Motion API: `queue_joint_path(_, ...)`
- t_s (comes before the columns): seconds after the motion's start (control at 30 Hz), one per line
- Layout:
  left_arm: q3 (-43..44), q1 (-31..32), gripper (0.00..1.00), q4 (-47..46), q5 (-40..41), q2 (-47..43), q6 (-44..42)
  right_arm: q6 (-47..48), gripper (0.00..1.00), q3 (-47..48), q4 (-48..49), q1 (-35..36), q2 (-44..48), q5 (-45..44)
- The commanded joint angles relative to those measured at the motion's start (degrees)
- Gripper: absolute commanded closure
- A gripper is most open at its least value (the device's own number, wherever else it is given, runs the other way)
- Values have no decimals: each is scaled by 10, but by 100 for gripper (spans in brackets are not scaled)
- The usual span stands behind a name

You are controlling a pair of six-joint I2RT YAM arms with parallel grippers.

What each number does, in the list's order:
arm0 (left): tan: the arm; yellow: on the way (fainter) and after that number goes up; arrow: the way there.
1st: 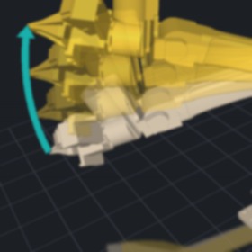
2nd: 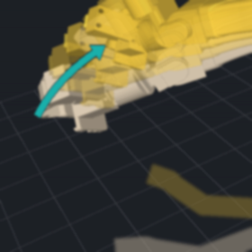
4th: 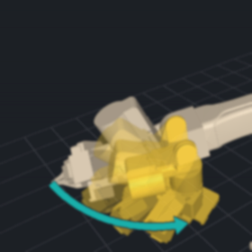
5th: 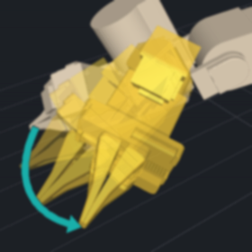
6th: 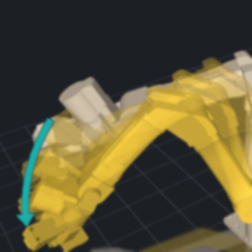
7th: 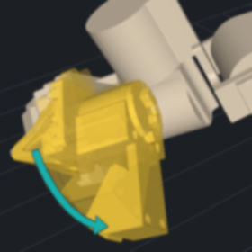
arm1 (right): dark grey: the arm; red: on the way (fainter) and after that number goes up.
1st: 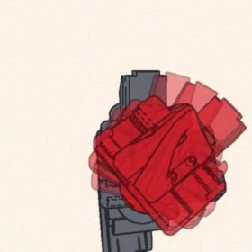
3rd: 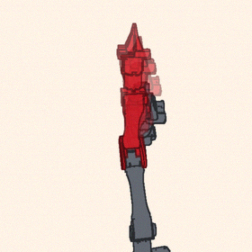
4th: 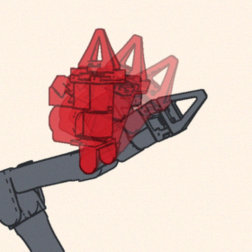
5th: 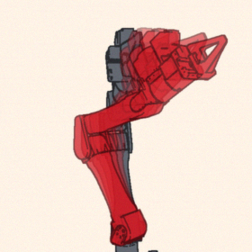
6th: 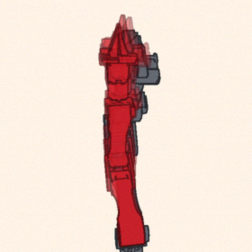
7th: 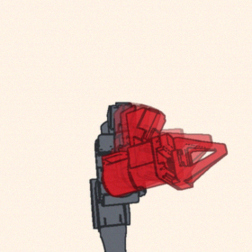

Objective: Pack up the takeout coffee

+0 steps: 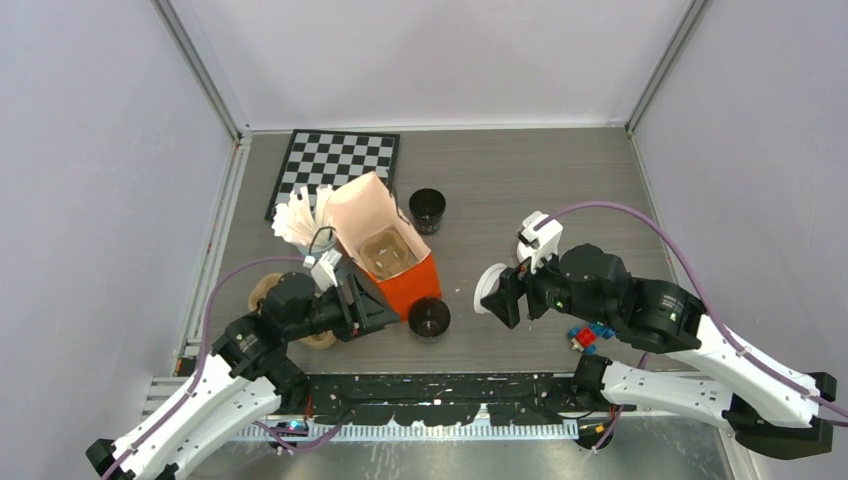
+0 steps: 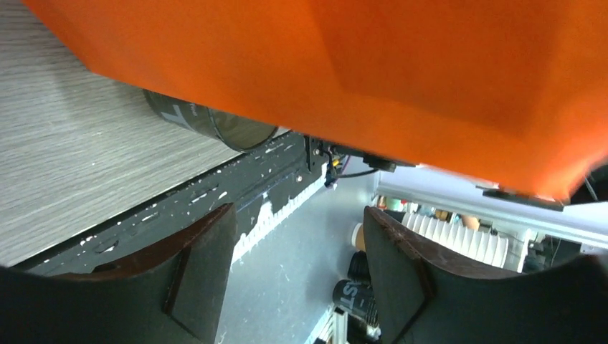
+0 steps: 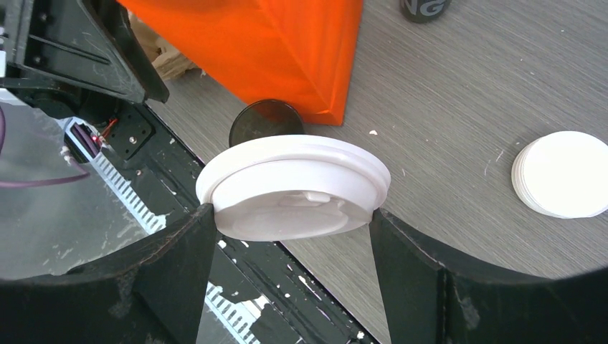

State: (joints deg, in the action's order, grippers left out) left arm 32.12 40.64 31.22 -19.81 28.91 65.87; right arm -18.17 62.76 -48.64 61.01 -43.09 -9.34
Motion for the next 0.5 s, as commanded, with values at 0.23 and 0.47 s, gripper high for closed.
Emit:
queue_joint_path(0.23, -47, 112, 37, -93, 171, 16, 125, 6, 29, -22, 9, 2, 23, -20)
queue_joint_path(0.47, -19, 156, 33, -98, 231, 60, 85, -4, 29, -44, 9, 2, 12, 5)
